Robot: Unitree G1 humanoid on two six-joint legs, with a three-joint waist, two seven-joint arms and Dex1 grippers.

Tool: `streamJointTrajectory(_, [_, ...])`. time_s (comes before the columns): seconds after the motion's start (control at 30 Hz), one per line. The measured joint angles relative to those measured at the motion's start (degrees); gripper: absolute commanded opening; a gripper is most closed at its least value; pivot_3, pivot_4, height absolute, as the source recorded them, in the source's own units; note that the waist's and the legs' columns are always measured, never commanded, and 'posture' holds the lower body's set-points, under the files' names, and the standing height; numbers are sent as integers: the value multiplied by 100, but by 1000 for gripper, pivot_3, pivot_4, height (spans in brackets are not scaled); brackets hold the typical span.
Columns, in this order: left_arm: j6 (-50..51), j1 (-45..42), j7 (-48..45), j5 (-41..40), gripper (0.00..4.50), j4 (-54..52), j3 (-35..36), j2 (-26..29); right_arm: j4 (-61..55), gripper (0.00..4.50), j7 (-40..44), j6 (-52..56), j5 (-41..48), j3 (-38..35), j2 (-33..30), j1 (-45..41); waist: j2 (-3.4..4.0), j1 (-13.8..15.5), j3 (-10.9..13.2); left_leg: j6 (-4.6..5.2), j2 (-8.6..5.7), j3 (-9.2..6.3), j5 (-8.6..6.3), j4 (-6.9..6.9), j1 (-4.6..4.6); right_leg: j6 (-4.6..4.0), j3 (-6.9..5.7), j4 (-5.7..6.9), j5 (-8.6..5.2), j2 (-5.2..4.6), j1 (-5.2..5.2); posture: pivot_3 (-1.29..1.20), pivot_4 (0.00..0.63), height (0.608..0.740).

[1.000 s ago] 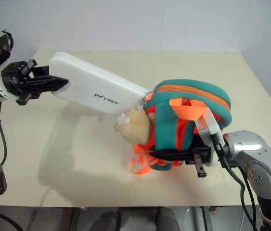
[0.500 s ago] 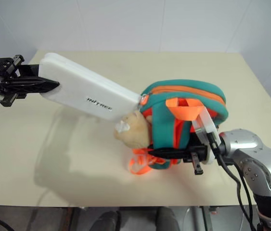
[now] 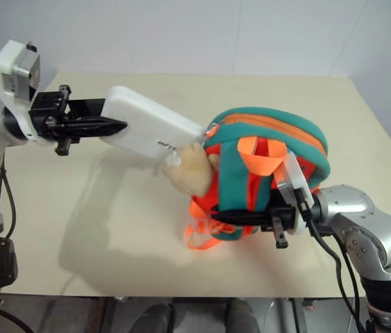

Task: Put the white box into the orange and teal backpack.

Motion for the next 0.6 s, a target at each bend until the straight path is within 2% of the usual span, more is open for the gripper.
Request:
streamJointTrajectory(0.4, [27,-14,486,49,1316,15,-334,-1237,-1,539,-42,-11,-98,6,90,-4,-1,-14,1,0,-2,0,0,6,-2,5,2,-4,3,0,2,0,150,740])
streamJointTrajectory(0.6, [-344,-12,555,355,1315,528,-717,-1868,-2,539,-46,-11,-132,38,169,-15,-1,-3,1,0,-3,0,0,11,-2,5,2,-4,4,0,4,0,150,740])
